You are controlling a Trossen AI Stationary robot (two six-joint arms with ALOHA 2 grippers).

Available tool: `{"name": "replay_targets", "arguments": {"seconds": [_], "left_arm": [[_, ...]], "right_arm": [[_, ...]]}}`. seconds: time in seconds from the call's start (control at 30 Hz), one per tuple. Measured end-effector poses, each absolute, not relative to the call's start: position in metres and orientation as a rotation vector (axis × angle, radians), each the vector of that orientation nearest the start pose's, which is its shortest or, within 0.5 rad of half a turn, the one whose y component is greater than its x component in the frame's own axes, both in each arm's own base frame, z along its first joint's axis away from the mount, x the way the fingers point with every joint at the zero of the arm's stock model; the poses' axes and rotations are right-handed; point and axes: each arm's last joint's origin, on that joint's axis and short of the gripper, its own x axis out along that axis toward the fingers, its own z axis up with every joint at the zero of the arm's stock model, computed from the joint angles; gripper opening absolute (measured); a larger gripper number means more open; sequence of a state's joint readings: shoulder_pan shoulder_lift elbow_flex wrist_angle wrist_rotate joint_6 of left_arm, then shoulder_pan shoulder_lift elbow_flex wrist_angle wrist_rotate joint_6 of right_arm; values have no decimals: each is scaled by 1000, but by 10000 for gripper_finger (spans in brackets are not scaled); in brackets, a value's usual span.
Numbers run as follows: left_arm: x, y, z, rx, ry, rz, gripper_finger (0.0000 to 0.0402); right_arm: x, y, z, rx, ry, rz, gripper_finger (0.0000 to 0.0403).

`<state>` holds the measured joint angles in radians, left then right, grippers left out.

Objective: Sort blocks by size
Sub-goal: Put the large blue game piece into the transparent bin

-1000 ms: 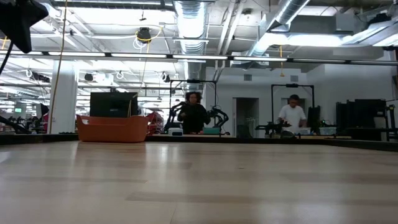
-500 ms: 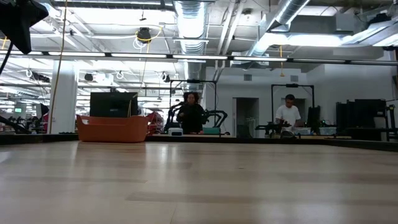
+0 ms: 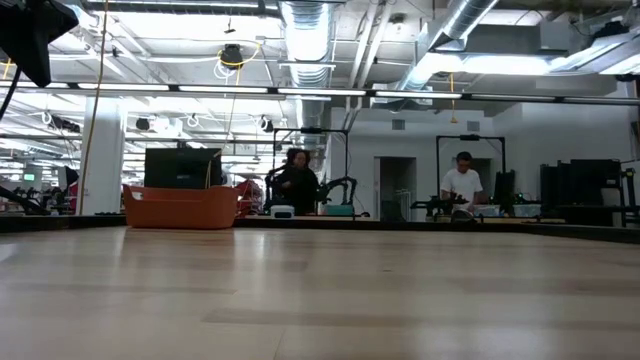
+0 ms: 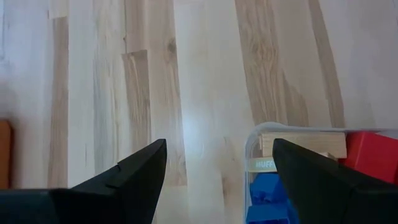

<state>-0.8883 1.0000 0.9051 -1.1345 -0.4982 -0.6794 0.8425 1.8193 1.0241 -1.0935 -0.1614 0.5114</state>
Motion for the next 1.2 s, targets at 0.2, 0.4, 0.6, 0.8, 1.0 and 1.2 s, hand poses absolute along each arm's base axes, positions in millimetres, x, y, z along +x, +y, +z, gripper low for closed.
{"name": "replay_targets", "arguments": {"seconds": [0.2,0.4,0.6,0.8,1.0,1.2], "left_arm": [[114,-114,275,257,898,24,286],[126,-122,272,340,745,-9,286],[143,-123,276,343,618,-1,286],[155,-120,282,286,544,34,286],[167,-115,291,261,463,61,286],[178,-108,297,259,413,60,286]], "right_arm": [[214,197,160,-334,1650,45,162],[282,179,203,-310,1107,-218,162],[354,149,232,-184,651,-258,172],[390,130,261,-258,293,-246,166],[412,124,270,-319,-1,-165,167],[437,121,268,-367,-85,-154,168]]}}
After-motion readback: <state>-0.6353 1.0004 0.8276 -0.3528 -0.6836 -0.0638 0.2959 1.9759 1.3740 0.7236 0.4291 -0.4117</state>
